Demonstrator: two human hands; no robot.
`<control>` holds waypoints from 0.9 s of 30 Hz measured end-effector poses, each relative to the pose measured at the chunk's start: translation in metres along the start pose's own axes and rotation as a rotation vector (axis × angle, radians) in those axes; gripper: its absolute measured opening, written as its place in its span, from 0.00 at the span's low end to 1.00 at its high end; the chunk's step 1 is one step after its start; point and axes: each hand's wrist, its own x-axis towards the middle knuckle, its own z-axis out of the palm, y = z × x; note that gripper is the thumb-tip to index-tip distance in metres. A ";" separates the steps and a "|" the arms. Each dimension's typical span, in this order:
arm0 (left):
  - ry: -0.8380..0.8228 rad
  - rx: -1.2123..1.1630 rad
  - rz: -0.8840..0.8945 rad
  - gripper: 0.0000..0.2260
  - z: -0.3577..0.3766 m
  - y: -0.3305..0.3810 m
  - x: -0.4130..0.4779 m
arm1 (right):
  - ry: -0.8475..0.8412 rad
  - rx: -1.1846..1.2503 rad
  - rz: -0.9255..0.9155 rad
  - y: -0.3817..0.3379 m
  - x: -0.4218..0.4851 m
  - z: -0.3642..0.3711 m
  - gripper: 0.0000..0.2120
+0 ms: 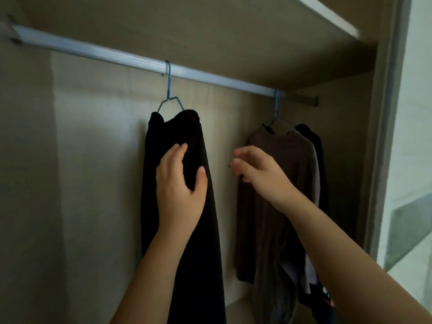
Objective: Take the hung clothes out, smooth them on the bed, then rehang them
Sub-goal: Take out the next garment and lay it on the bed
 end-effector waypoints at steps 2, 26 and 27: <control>-0.114 -0.058 -0.076 0.21 0.006 -0.006 0.008 | 0.023 0.056 -0.038 -0.016 0.027 0.010 0.12; -0.129 0.002 -0.130 0.15 -0.034 -0.061 0.031 | 0.307 -0.435 0.100 -0.028 0.165 0.030 0.17; -0.135 0.005 -0.134 0.16 -0.035 -0.061 0.031 | 0.321 -0.415 0.104 -0.031 0.166 0.027 0.18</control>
